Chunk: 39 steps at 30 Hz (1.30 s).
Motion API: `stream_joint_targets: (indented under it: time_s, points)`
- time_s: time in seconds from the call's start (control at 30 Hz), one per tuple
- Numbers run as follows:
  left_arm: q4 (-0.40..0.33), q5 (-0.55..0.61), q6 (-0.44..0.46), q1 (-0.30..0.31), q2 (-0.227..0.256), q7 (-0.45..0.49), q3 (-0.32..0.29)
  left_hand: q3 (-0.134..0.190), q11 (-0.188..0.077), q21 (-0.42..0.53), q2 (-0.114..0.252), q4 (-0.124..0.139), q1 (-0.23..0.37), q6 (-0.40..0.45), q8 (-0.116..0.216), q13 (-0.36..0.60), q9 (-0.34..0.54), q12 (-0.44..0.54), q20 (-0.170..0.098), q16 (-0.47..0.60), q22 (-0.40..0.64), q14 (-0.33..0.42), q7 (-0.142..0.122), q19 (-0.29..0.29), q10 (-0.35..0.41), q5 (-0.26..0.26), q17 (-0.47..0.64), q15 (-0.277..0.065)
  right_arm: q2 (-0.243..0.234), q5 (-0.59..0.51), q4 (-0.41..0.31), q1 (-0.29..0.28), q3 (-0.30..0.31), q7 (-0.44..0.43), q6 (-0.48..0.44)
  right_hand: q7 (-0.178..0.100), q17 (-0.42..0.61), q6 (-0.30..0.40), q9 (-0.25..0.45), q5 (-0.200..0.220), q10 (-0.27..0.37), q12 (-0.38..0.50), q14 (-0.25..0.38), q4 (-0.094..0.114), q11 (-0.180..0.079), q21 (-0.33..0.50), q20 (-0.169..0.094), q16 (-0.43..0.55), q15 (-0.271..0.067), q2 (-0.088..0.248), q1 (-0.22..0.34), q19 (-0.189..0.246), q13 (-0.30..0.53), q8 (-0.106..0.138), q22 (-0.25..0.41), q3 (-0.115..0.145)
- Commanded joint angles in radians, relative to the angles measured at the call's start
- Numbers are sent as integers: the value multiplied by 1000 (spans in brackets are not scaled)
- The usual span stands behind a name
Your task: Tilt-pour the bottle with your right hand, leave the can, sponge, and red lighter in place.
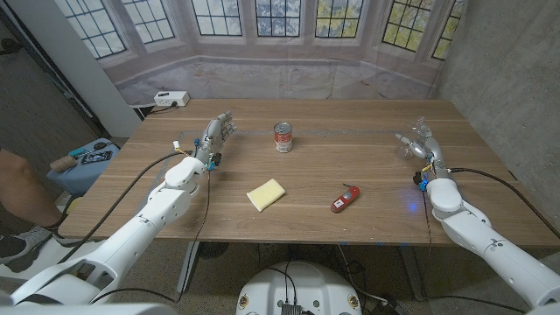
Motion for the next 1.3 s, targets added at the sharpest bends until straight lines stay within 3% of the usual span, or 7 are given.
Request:
stream_joint_targets:
  time_s: [0.03, 0.63, 1.3]
  points:
    - [8, 1, 4, -8, -4, -3, 4, 8, 2, -1, -7, 1, -2, 10, 7, 5, 5, 7, 2, 2, 2, 9, 6, 12, 4, 2, 3, 4, 27, -4, 53, 30, -13, -18, 27, 83, 8, 18, 4, 6, 23, 22, 20, 1, -3, 10, -4, 13, -8, 3, 13, 17, 15, 11, 6, 10]
    - [-4, 9, -3, -2, -6, 8, 6, 10, 3, -4, -7, 0, -3, 24, 9, 5, 5, 8, 4, 0, 2, 17, 6, 16, 12, 2, 3, 1, 44, -19, 93, 48, -24, -51, 54, 63, 48, 118, 17, 12, 107, 137, 128, -2, -39, 22, -39, 49, -56, 11, 53, 94, 94, 40, 6, 41]
    - [-34, 8, -11, 25, -3, 28, -2, 14, 0, -8, -7, -3, -2, 38, 10, 5, 5, 9, 5, -3, 2, 23, 6, 23, 20, 3, 2, -4, 44, -37, 77, 46, -30, -85, 40, 53, 104, 255, 35, 17, 200, 272, 262, -4, -69, 30, -52, 87, -99, 9, 104, 194, 187, 74, 7, 80]
